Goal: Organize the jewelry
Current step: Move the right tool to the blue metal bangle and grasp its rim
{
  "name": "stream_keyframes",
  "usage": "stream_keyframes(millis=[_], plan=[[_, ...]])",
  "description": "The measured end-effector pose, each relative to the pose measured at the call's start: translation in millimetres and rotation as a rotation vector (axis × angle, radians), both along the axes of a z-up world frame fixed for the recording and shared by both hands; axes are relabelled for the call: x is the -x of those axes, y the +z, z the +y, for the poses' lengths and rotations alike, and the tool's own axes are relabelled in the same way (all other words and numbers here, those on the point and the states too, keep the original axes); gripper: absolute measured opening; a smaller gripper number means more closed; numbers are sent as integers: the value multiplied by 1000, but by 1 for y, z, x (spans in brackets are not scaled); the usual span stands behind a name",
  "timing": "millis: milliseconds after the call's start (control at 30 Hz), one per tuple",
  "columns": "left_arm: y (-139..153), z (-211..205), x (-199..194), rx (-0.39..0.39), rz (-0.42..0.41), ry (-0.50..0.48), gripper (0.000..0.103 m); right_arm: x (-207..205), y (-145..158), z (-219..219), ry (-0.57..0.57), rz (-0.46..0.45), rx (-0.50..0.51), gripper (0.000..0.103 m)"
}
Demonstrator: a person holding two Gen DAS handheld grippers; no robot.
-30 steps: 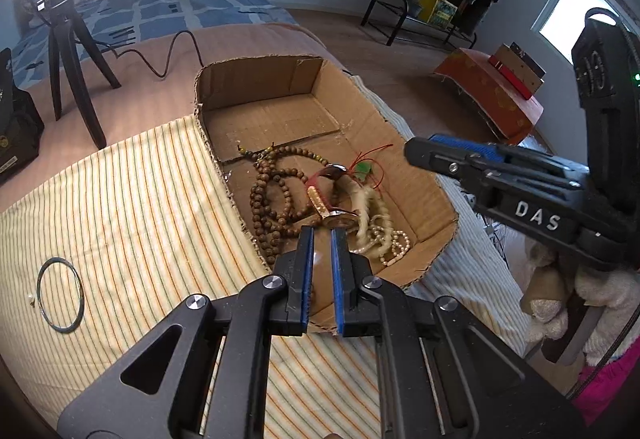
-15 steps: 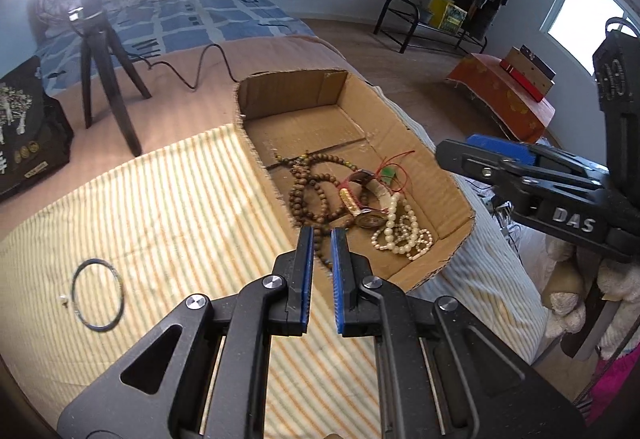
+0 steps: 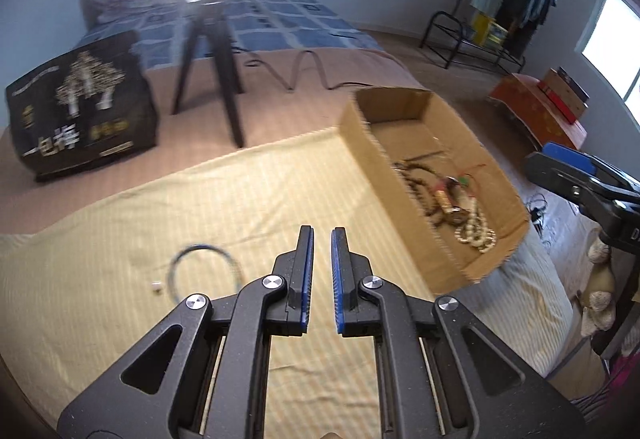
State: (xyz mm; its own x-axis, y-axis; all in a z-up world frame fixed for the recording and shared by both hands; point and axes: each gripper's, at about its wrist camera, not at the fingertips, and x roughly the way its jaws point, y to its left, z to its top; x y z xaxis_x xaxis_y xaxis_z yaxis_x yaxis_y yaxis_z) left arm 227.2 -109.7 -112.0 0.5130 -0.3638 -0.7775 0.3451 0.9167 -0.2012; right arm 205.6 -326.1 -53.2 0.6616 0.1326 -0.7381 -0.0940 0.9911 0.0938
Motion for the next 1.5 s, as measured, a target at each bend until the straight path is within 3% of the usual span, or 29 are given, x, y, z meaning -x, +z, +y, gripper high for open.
stream_keyframes(millis=[300, 600, 767, 967, 1033, 1233, 1500], plan=[[-11, 63, -12, -28, 25, 87, 6, -12, -6, 44, 65, 25, -15, 93], [-35, 120, -24, -38, 84, 149, 6, -25, -32, 101, 177, 88, -3, 92], [-49, 141, -30, -14, 123, 164, 6, -35, -58, 131, 227, 152, 19, 84], [-61, 148, -34, -18, 138, 124, 6, -45, -86, 162, 312, 192, 45, 84], [-67, 150, -34, -11, 145, 105, 6, -45, -96, 172, 354, 205, 54, 90], [-78, 145, -36, -22, 156, 53, 6, -37, -125, 200, 465, 210, 163, 91], [-85, 144, -39, -12, 164, 22, 6, -39, -137, 216, 503, 191, 191, 91]])
